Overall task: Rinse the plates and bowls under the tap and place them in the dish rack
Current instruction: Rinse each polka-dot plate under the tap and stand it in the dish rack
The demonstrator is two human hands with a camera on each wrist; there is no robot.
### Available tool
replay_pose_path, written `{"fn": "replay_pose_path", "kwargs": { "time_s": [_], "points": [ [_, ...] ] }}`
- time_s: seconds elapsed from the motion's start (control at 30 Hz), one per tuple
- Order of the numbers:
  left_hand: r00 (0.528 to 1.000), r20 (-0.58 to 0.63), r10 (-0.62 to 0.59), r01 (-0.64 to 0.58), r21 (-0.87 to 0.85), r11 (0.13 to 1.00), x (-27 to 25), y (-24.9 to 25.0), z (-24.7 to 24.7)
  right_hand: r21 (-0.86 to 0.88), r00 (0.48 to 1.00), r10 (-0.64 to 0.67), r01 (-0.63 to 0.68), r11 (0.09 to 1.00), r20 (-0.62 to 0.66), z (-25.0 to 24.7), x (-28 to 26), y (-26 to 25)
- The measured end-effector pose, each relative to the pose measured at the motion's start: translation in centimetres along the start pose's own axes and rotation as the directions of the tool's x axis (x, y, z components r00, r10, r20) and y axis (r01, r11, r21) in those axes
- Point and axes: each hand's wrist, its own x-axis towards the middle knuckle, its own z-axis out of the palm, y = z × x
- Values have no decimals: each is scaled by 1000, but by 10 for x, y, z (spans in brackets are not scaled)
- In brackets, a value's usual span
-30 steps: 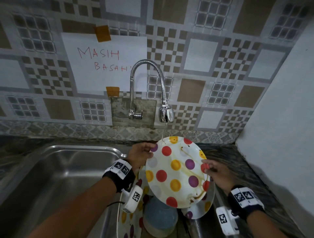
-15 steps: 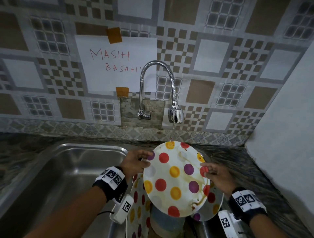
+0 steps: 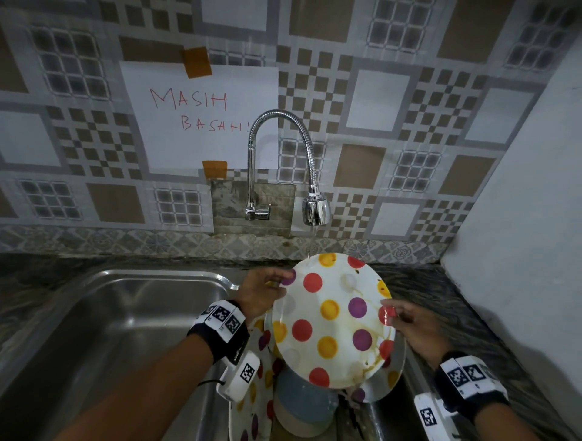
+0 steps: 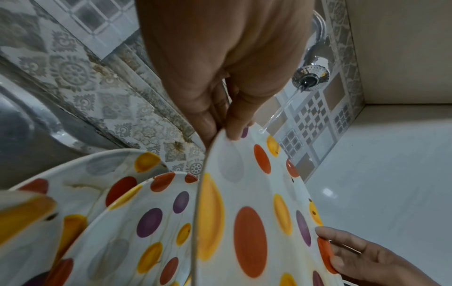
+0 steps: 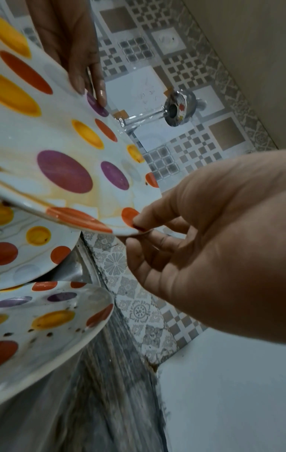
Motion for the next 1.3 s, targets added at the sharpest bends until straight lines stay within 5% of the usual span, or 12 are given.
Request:
{"fn": "replay_pose_path", "kwargs": {
  "time_s": [0.7,0.97,1.3],
  "points": [
    [959,-274,-77,28,-179,983,-39,-17,-102,-185,955,-160,209,960,250,84,33,-83],
    [905,-424,41,-105,-128,986,-36,3,-113,-139,931,-231,278,950,282,100,48,-111],
    [946,-312,-86,58,-100,993,-43,4,-131,-140,927,-165,223,965,338,107,31,-94]
  ]
}}
